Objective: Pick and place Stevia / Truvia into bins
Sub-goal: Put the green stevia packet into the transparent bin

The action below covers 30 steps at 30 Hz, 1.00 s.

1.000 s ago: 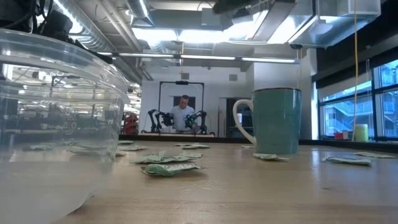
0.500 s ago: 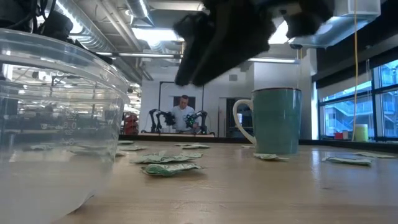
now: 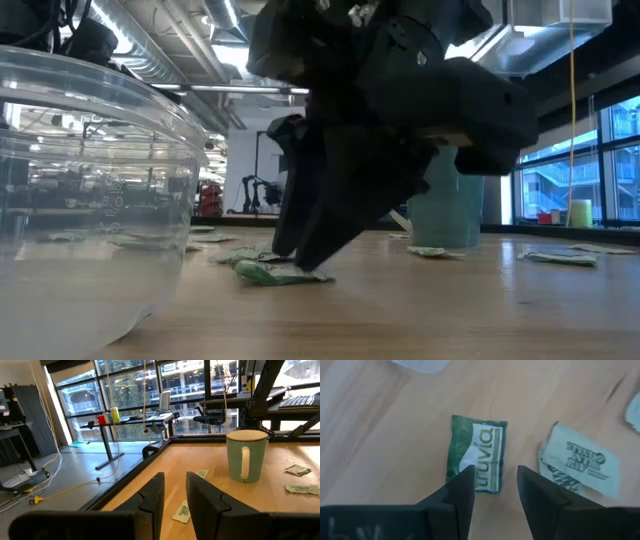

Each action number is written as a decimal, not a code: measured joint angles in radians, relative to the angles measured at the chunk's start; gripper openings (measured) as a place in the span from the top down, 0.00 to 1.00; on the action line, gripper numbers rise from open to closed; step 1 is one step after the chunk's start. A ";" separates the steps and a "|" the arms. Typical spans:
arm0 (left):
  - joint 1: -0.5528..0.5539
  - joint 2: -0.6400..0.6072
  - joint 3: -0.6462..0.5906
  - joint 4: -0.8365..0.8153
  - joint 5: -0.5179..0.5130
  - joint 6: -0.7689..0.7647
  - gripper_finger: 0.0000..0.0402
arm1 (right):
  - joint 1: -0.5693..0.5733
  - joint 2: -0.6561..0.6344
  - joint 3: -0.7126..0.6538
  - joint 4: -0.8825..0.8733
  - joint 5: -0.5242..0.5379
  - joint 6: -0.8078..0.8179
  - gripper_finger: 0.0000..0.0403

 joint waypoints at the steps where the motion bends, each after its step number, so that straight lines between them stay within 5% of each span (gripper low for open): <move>1: 0.000 0.000 0.000 0.000 0.000 0.000 0.81 | 0.000 0.004 0.000 0.001 -0.002 0.007 0.63; 21: 0.000 0.000 0.000 -0.004 0.028 0.000 0.81 | 0.000 0.007 0.001 -0.009 -0.016 0.049 0.97; 30: -0.001 0.000 0.000 -0.009 0.057 -0.018 0.81 | 0.000 -0.050 0.097 -0.099 -0.017 0.042 0.98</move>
